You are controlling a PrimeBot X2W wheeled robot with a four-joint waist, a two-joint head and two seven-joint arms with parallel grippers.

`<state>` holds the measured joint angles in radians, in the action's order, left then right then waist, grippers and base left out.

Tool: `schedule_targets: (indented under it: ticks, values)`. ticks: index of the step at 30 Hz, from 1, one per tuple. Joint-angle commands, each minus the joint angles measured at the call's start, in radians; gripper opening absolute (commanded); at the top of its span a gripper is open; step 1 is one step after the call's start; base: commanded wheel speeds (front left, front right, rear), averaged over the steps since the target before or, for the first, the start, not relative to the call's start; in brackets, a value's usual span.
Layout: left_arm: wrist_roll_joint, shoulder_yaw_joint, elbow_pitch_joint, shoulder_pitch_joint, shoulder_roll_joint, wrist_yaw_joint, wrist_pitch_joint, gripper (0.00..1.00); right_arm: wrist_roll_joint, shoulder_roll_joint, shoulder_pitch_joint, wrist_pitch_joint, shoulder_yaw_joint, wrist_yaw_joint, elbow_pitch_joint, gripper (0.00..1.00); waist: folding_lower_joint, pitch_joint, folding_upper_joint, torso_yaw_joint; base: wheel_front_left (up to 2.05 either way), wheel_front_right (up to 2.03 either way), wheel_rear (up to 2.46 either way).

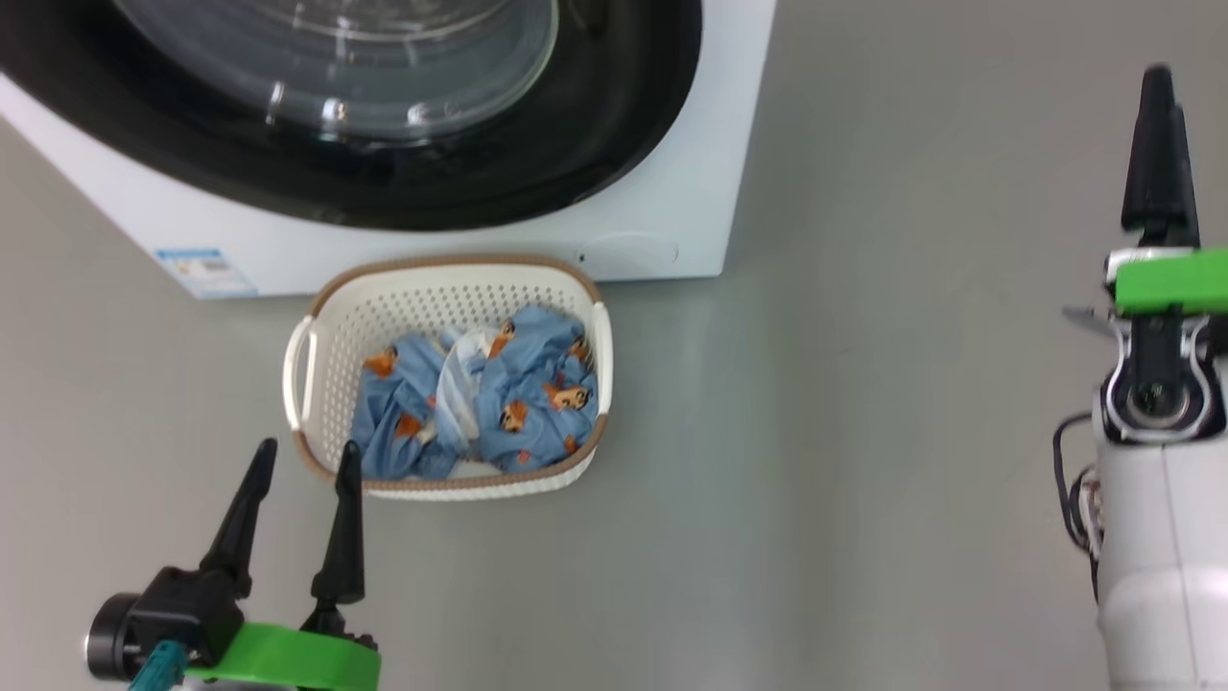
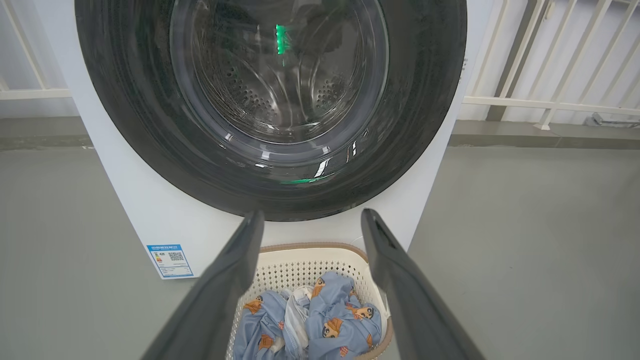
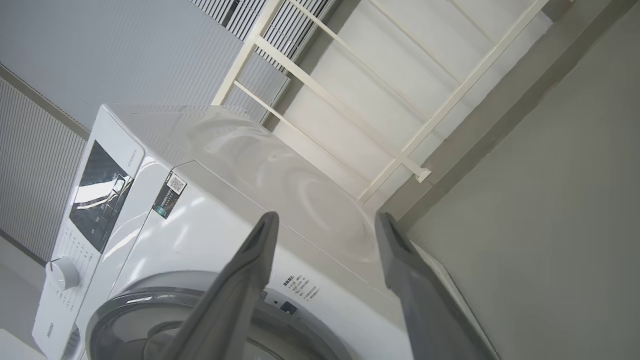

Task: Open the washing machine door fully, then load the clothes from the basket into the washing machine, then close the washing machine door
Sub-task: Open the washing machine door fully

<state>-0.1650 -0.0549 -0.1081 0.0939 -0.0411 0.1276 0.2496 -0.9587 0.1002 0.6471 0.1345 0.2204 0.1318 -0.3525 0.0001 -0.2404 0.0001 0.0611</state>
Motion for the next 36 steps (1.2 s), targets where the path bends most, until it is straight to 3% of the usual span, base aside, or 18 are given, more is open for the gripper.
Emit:
schedule_targets:
  ticks: [1, 3, 4, 16, 26, 36]
  values:
    - [-0.005, 0.027, 0.018, 0.033, -0.011, 0.003, 0.012, 1.00, -0.019, -0.001, 0.043, -0.015, -0.015, -0.001, 0.014, 0.67, 0.0000, -0.039, -0.0001, 0.031, 0.00, 0.00, 0.00]
    - [-0.007, 0.019, 0.015, 0.042, -0.011, 0.003, 0.012, 1.00, -0.042, 0.005, 0.076, -0.041, -0.012, -0.001, -0.012, 0.30, 0.0000, -0.050, -0.0001, 0.039, 0.00, 0.00, 0.00]
    - [-0.008, 0.016, 0.013, 0.046, -0.010, 0.003, 0.012, 1.00, -0.056, 0.005, 0.093, -0.052, -0.008, -0.001, -0.025, 0.00, 0.0000, -0.054, -0.0001, 0.042, 0.00, 0.00, 0.00]
    - [-0.029, -0.017, 0.016, 0.091, -0.009, 0.003, 0.012, 1.00, -0.162, 0.015, 0.284, -0.264, 0.021, -0.001, -0.201, 0.00, 0.0000, -0.098, -0.0001, 0.087, 0.00, 0.00, 0.00]
    - [-0.053, -0.058, 0.030, 0.123, -0.009, 0.003, 0.012, 1.00, -0.147, 0.028, 0.496, -0.470, 0.036, -0.001, -0.365, 0.00, 0.0000, -0.154, -0.0001, 0.148, 0.00, 0.00, 0.00]
    - [-0.081, -0.098, 0.040, 0.167, -0.009, -0.003, 0.012, 1.00, -0.090, 0.009, 0.677, -0.517, 0.064, -0.001, -0.481, 0.00, 0.0000, -0.215, -0.0001, 0.197, 0.00, 0.00, 0.00]
